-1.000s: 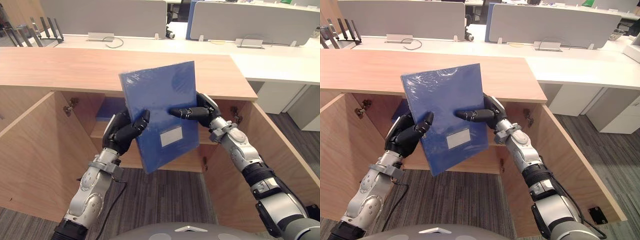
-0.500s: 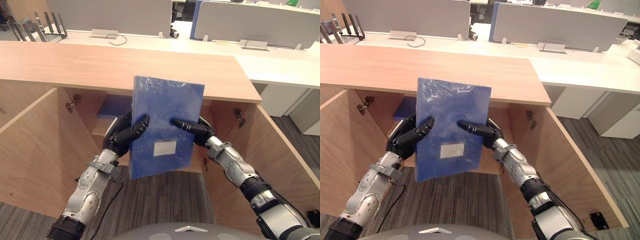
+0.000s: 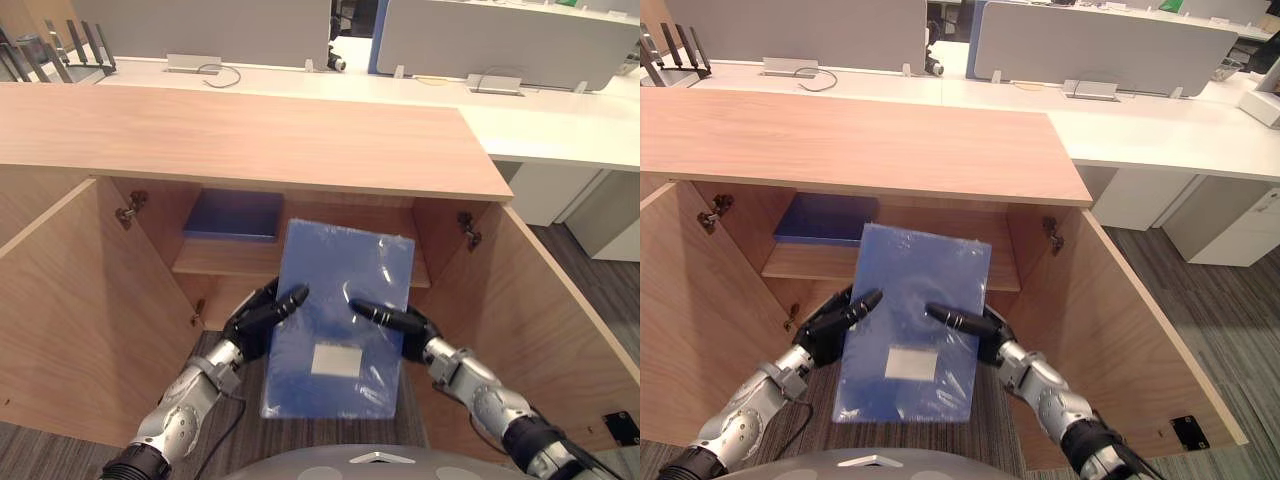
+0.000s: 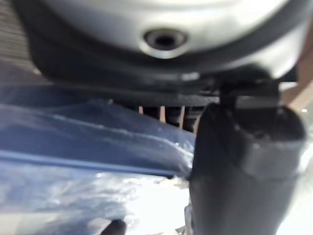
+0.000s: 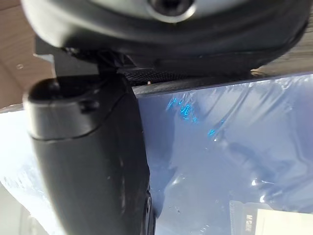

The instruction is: Walk over to the cabinet, pick up the folder, carry it to the office cabinet, place the folder inside the office cabinet, then close the office cabinet door

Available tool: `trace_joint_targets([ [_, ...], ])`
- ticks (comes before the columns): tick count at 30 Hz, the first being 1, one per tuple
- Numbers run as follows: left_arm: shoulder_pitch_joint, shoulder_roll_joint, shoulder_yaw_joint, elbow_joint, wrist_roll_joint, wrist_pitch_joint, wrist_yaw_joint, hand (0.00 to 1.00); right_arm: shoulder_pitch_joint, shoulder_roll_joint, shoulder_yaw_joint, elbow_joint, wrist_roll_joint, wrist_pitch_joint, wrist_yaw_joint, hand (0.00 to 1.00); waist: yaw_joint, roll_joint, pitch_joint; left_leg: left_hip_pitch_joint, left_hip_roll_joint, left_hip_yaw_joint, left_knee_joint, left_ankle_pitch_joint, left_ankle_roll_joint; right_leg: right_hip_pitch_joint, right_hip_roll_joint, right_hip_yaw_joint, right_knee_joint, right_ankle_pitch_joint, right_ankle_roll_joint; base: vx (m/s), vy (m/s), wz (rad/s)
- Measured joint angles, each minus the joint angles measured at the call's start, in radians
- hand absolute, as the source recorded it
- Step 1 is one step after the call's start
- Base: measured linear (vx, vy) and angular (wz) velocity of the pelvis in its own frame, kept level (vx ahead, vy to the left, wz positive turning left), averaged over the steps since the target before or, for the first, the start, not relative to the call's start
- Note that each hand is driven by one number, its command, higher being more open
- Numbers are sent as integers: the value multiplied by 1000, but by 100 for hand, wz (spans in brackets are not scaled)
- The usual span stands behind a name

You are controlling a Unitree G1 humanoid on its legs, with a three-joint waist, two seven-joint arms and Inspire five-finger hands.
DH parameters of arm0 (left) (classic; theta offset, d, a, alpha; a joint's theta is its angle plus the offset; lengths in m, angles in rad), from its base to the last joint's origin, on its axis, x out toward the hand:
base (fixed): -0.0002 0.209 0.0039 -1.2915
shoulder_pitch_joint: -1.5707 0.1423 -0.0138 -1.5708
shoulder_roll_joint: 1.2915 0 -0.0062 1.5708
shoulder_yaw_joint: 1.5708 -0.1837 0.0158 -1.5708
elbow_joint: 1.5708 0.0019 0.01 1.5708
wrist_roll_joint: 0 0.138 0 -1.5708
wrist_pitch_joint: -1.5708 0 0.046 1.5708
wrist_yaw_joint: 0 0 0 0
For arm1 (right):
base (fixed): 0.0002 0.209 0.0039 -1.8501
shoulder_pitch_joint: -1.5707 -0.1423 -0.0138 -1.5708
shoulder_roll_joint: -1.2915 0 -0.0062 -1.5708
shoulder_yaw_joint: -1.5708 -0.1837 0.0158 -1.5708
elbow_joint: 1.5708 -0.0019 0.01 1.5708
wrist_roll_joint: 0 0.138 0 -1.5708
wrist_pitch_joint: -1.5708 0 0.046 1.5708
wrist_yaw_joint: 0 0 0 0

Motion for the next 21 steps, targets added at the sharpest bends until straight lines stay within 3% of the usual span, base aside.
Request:
trace_joint_targets([
  [6,0,-45,-25,203,61,-8,-32,100,56,45,28,96,15,12,-16,0,-25,9,19,7,-3,1,-16,13,2,-5,-1,2,1,5,1,-18,0,-1],
  [18,-41,-220,136,428,217,-48,124,100,32,136,-3,206,38,13,-100,0,-31,14,23,60,-9,1,-139,81,0,-15,1,6,1,11,0,-22,-2,-1],
  [19,-41,-231,165,441,224,-48,140,100,30,154,-7,227,38,14,-107,0,-31,15,23,61,-10,1,-143,83,0,-15,1,6,1,11,0,-182,-64,4],
  [20,0,-323,326,514,254,-48,202,100,54,202,-27,298,54,43,-138,0,-23,31,32,80,-14,-10,-184,110,3,-14,0,5,4,13,3,-182,-66,4],
  [21,0,-324,326,514,254,-48,202,100,56,202,-27,298,54,43,-138,0,-22,32,32,80,-14,-10,-184,110,3,-14,0,5,3,13,3,-183,-66,4],
])
